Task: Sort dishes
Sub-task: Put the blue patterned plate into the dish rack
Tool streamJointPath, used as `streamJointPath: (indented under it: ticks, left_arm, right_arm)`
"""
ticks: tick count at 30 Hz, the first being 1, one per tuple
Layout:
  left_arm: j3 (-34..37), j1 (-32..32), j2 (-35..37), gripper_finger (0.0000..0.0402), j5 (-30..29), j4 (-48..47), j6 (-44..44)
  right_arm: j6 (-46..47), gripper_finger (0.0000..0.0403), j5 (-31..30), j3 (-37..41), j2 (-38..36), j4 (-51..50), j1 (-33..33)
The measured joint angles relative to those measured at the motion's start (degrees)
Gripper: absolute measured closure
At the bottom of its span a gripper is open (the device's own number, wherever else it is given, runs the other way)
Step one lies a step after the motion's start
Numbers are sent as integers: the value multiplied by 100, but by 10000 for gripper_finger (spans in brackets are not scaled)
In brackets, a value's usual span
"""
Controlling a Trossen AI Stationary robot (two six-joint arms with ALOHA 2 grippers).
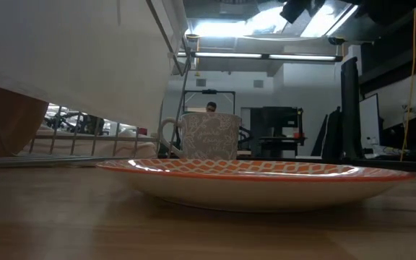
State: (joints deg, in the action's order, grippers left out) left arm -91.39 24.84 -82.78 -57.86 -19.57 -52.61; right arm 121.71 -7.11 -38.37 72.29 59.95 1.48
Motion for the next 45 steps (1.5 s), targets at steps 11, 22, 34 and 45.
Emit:
streamJointPath:
  ticks: [11,22,34,45]
  left_arm:
    - [4,782,0,239,-771,-477,2219]
    - [4,1086,73,239,-838,-2061,5702]
    - [2,1062,1650,239,339,-4481,8102]
    - [2,1065,3173,239,2803,-6140,9614]
  right_arm:
    - [-5,361,882,-9,-4,143,-2]
    - [-454,361,1595,-7,-6,299,0]
    - [-2600,361,1407,-739,-6,-2148,183]
    - [-3545,361,-892,-3043,1093,-4266,648]
